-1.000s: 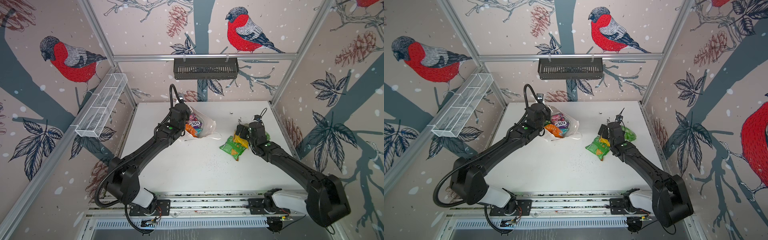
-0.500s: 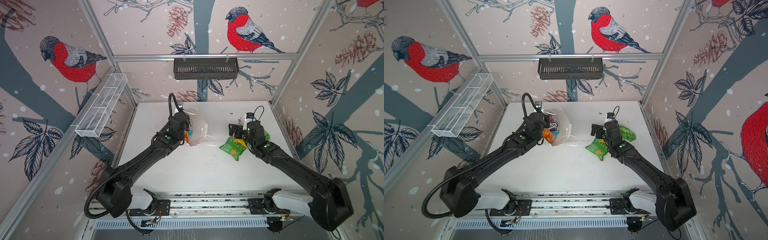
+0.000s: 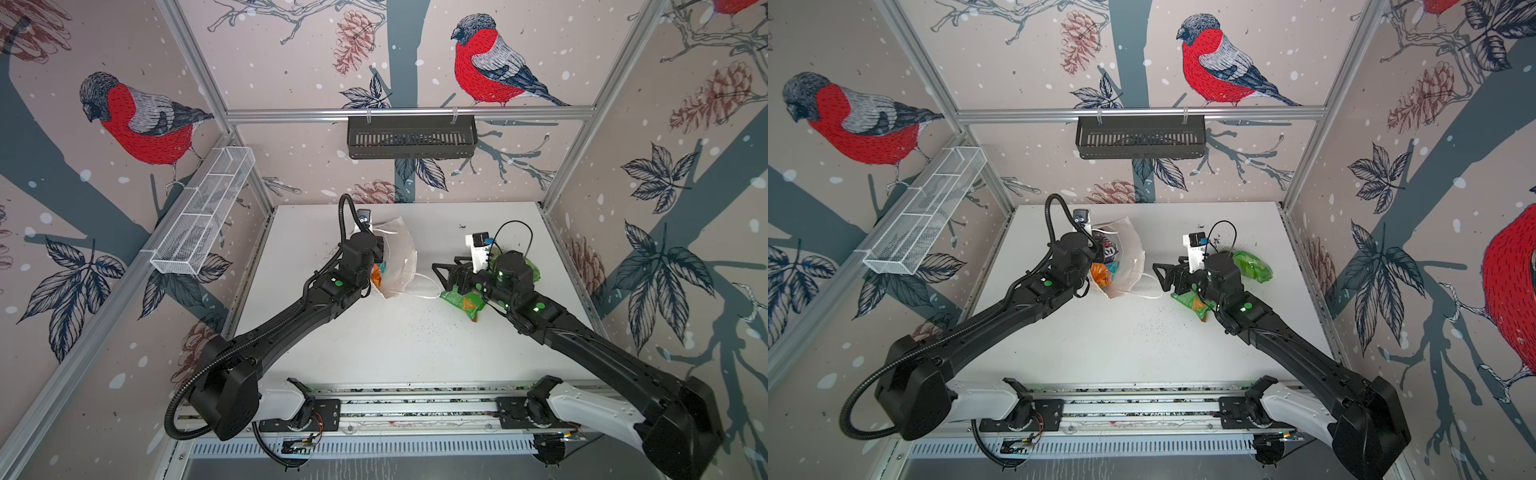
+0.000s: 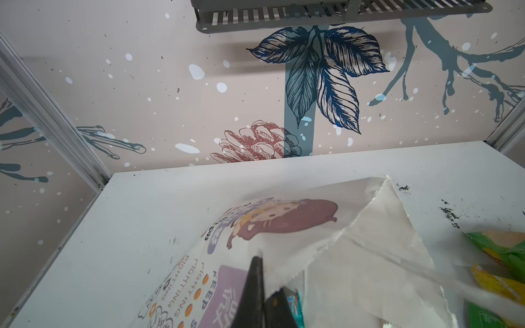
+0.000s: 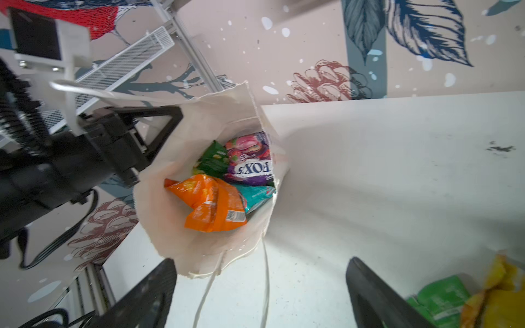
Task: Take the snacks out of the paper bag
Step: Pick up the snack from the paper bag.
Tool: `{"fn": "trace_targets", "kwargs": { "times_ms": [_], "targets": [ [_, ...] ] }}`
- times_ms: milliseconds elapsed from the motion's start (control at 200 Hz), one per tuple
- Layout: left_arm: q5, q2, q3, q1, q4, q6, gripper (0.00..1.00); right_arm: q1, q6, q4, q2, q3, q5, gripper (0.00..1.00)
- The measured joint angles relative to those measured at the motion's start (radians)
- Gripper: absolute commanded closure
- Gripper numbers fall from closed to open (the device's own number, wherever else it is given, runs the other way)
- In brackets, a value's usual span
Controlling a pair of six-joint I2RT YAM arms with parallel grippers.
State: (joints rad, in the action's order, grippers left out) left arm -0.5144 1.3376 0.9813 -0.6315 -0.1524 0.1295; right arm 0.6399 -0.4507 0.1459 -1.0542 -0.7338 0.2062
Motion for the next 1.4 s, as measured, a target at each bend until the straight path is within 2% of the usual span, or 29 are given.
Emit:
{"fn": "trace_targets", "kwargs": {
  "times_ms": [200, 470, 971, 1401],
  "targets": [
    [0.025, -0.004, -0.001, 0.000, -0.003, 0.027, 1.00, 0.072, -0.027, 0.084, -0.045, 0.021, 0.037, 0.21],
    [0.045, -0.010, -0.023, 0.000, -0.037, 0.031, 1.00, 0.150, -0.103, 0.212, -0.190, -0.007, 0.060, 0.32],
    [0.068, -0.066, -0.073, 0.000, -0.059, 0.039, 1.00, 0.186, -0.152, 0.303, -0.456, -0.149, 0.099, 0.43],
    [0.068, -0.088, -0.096, 0.000, -0.074, 0.046, 1.00, 0.218, -0.182, 0.296, -0.581, -0.227, 0.114, 0.43]
  ]
}}
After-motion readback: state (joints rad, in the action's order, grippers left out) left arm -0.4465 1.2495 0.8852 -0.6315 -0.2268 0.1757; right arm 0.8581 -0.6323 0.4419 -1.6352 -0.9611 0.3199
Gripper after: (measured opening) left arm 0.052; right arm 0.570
